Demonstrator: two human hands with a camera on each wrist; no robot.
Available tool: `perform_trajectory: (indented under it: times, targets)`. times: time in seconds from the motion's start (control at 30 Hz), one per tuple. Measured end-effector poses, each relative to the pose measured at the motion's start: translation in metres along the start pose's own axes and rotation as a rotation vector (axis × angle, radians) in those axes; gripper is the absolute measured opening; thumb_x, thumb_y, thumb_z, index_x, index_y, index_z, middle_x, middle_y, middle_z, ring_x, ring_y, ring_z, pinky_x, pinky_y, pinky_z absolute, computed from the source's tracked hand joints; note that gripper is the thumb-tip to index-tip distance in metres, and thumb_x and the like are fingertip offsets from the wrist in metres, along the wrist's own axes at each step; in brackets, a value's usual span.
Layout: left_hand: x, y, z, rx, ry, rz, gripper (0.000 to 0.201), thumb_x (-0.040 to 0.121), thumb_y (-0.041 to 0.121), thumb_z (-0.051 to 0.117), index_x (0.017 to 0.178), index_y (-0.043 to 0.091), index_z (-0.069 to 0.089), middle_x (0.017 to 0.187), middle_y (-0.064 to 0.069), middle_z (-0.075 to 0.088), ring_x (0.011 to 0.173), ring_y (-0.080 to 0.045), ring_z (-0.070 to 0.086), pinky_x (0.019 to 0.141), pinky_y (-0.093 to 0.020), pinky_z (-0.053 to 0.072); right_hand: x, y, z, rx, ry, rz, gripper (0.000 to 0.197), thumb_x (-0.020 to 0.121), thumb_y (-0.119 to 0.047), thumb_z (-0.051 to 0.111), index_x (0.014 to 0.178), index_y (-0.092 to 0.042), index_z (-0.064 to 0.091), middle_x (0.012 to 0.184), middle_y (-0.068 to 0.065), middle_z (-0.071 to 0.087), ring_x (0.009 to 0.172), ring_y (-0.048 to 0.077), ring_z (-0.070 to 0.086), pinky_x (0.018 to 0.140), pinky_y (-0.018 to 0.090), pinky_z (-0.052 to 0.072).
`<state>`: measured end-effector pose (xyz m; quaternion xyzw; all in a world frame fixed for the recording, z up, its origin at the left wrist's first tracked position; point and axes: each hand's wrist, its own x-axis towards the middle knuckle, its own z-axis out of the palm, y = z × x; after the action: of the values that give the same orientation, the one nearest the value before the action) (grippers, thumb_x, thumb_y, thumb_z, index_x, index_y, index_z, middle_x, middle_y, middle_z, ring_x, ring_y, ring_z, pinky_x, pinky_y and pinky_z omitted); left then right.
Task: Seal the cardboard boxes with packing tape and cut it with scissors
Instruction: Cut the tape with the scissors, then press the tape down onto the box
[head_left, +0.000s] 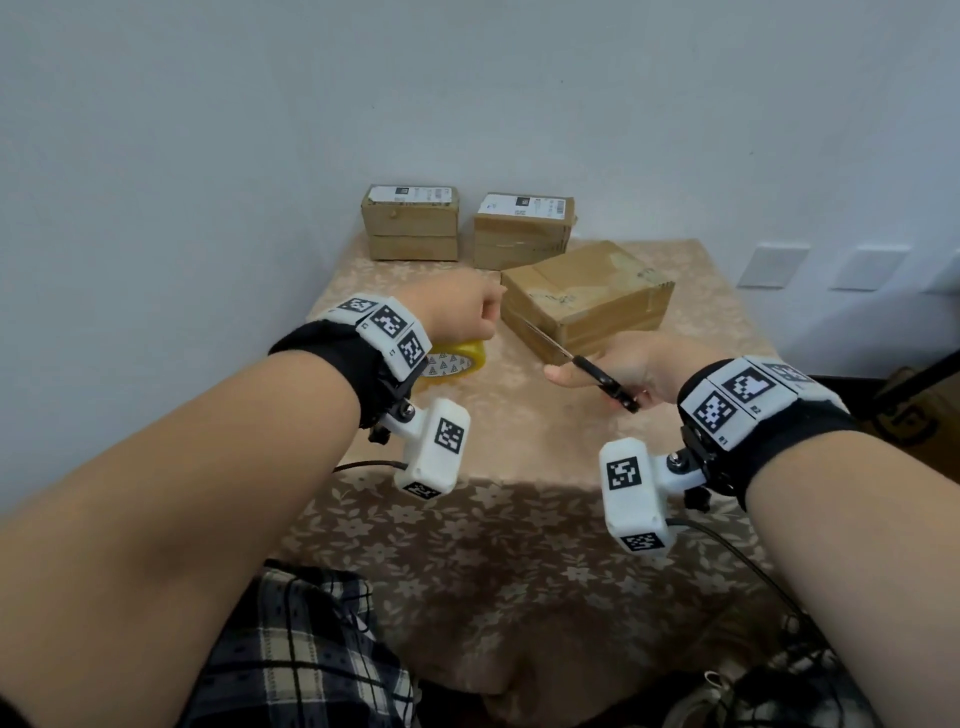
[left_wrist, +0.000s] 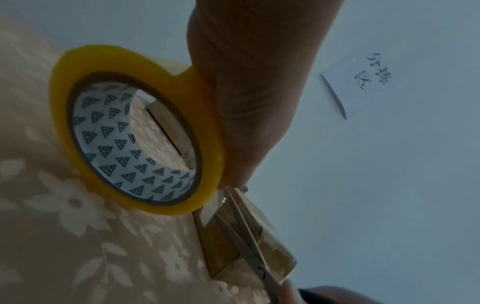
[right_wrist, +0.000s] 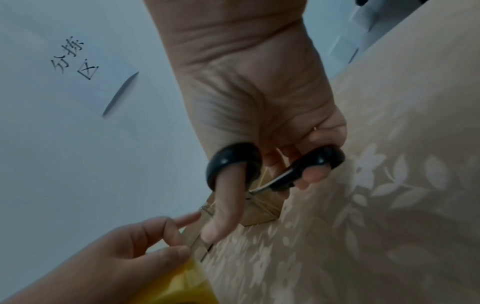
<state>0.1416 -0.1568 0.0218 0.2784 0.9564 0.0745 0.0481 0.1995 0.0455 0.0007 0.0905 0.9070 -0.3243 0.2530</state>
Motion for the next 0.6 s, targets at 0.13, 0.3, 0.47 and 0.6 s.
perform_trajectory:
  times: [0.13,0.3,0.47,0.6]
  targets:
    - [0.008,0.005,-0.003,0.233,-0.066,0.1,0.011,0.086,0.012,0.052,0.077,0.011,0.047,0.154,0.014,0.023,0.06,-0.009,0.048,0.061,-0.032,0.045,0.006,0.002,-0.009,-0.18,0.009,-0.028,0.116,0.016,-0.087,0.068,0.111,-0.021,0.07,0.075,0.002,0.063,0.065,0.02,0.057,0.056,0.027,0.042]
    - [0.024,0.012,-0.004,0.4,-0.186,0.108,0.014,0.089,0.012,0.049,0.077,0.012,0.043,0.156,0.015,0.015,0.053,-0.011,0.042,0.049,-0.025,0.033,0.004,0.001,-0.015,-0.362,0.039,0.022,0.064,0.062,-0.07,0.073,0.079,-0.009,0.066,0.062,0.002,0.062,0.061,0.022,0.056,0.057,0.026,0.042]
    - [0.028,0.009,0.006,0.344,-0.197,0.101,0.021,0.088,0.012,0.051,0.072,0.012,0.038,0.157,0.014,0.014,0.053,-0.013,0.042,0.049,-0.024,0.033,0.003,-0.003,-0.001,-0.664,0.102,0.039,0.049,0.089,-0.045,0.061,0.058,-0.008,0.057,0.058,0.004,0.056,0.053,0.021,0.05,0.053,0.026,0.04]
    - [0.027,0.009,0.007,0.334,-0.219,0.088,0.022,0.088,0.012,0.052,0.071,0.013,0.039,0.158,0.013,0.01,0.052,-0.009,0.042,0.05,-0.025,0.034,0.003,-0.007,0.011,-0.754,0.095,0.074,0.036,0.093,-0.033,0.056,0.07,-0.005,0.056,0.065,0.005,0.052,0.061,0.022,0.05,0.063,0.032,0.043]
